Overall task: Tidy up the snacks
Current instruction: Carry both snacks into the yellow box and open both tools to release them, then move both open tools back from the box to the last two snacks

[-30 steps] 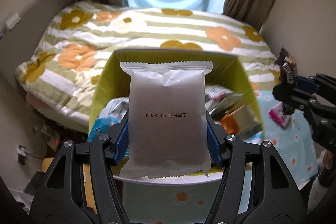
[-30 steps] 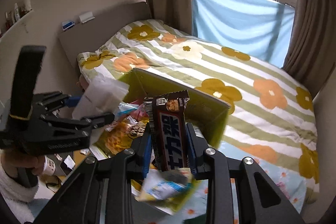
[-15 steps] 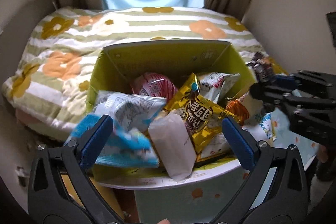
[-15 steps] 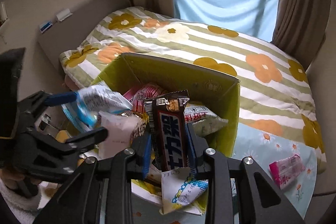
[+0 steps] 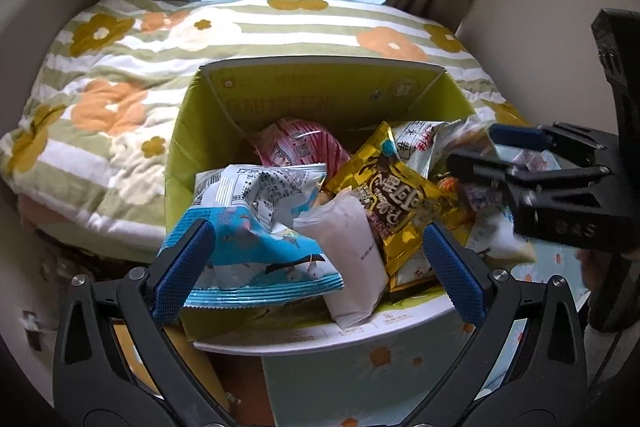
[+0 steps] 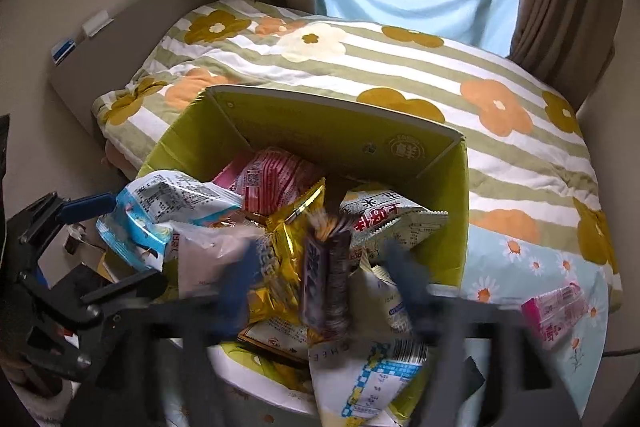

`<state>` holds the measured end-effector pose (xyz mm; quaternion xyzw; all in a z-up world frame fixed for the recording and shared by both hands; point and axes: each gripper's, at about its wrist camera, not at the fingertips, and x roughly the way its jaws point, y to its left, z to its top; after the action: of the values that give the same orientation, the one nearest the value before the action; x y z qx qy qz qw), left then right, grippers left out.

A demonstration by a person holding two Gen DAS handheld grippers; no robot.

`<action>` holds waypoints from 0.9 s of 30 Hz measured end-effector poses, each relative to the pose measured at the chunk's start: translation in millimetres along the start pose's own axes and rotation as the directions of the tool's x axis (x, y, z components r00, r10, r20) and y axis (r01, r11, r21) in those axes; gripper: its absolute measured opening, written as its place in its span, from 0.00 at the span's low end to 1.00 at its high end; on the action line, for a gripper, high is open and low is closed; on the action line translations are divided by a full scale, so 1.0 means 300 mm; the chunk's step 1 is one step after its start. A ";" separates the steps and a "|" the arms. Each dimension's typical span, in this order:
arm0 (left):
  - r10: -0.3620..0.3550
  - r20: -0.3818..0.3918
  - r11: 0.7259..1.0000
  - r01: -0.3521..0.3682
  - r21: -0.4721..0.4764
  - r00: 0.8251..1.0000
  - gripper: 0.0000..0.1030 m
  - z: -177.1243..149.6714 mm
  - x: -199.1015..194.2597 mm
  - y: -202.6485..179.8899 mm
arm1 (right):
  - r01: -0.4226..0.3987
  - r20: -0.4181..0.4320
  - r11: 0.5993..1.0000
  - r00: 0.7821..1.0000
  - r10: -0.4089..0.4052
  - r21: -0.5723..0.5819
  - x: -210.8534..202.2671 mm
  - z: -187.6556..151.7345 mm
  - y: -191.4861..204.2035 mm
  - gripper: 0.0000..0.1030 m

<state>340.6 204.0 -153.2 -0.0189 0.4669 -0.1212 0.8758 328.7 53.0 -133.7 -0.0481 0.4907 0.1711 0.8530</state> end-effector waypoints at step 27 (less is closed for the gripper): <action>0.021 0.034 0.999 -0.022 0.028 0.999 0.99 -0.005 -0.054 -0.129 | -0.046 0.116 0.996 0.993 0.036 0.081 -0.148 -0.059 -0.124 1.00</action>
<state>323.1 170.4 -135.3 -0.0033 0.4504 -0.1181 0.8850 306.5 2.8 -107.9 0.0076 0.4483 0.1705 0.8774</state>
